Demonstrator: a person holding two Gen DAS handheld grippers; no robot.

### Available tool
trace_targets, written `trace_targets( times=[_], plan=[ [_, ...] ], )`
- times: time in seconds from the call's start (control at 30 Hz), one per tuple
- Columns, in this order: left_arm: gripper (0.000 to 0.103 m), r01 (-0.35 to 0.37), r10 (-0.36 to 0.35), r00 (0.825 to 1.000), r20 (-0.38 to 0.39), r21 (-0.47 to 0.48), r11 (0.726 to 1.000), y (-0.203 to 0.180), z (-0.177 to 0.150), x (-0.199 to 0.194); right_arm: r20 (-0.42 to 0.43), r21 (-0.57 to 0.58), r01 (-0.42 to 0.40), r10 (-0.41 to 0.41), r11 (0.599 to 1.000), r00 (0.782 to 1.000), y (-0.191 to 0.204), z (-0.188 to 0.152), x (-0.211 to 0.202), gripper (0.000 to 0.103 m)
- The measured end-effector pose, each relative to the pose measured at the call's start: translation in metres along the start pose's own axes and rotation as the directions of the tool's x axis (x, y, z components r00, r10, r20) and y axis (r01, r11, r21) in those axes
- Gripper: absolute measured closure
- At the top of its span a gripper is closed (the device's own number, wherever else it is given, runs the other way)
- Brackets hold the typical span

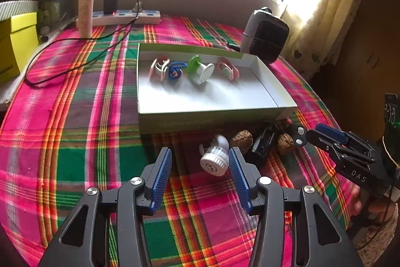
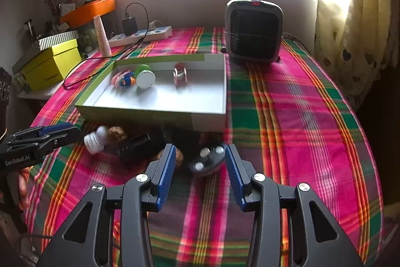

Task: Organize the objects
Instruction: 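Lower the left tool onto the white bottle while the right tool grasps the black key fob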

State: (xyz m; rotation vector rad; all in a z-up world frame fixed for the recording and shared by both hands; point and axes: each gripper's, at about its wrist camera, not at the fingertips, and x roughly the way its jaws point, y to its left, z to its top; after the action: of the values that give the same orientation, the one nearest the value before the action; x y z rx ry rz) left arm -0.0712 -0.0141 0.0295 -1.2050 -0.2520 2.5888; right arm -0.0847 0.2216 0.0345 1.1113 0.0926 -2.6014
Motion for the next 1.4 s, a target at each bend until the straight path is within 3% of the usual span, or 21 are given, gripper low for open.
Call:
trace_targets(
  times=[0.43, 0.97, 1.4],
  plan=[
    [0.056, -0.003, 0.003, 0.999, -0.039, 0.000, 1.000, 0.001, -0.007, 0.010, -0.036, 0.077, 0.002, 0.001, 0.997, 0.999, -0.013, -0.004, 0.014, 0.060],
    [0.054, 0.008, -0.007, 0.998, -0.070, 0.018, 1.000, -0.005, -0.004, 0.023, -0.082, 0.071, 0.006, 0.000, 0.997, 0.997, -0.015, 0.002, 0.035, 0.060],
    [0.054, -0.023, 0.026, 0.998, -0.062, 0.060, 0.998, -0.014, -0.001, 0.029, -0.085, 0.052, 0.016, -0.012, 0.999, 0.996, -0.013, 0.001, 0.037, 0.061]
  ],
)
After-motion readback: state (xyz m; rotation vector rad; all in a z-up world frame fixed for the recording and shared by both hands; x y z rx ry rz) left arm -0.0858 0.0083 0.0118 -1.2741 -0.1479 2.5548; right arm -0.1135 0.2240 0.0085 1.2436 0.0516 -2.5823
